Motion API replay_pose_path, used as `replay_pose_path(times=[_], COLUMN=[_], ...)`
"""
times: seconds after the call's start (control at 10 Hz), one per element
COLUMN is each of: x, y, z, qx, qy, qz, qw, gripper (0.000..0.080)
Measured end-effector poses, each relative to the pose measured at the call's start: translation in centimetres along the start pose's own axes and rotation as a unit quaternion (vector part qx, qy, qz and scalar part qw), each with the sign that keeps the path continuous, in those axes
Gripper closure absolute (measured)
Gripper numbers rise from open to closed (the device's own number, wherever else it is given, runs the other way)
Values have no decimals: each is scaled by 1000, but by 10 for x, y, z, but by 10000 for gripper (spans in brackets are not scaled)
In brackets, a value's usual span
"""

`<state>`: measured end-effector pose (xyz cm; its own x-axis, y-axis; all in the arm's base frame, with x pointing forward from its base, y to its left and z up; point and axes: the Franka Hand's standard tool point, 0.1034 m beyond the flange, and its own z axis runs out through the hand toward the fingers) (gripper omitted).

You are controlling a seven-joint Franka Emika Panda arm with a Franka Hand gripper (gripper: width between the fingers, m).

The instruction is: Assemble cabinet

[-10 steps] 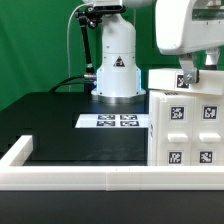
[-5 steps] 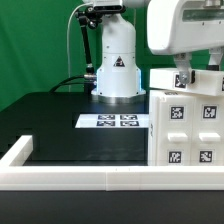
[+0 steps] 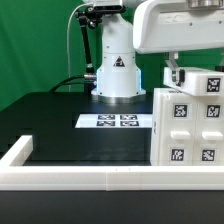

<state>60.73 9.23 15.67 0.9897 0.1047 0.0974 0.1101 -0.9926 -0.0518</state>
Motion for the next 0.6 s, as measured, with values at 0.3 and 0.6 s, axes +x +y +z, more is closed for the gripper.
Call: replay_pose_path(times=[0.3,0.6], x=[1,2], y=[4,9], z=[-1,0], qx=[0,1], qy=[12,20], qz=[164,252], qw=[986,967], gripper=[235,235])
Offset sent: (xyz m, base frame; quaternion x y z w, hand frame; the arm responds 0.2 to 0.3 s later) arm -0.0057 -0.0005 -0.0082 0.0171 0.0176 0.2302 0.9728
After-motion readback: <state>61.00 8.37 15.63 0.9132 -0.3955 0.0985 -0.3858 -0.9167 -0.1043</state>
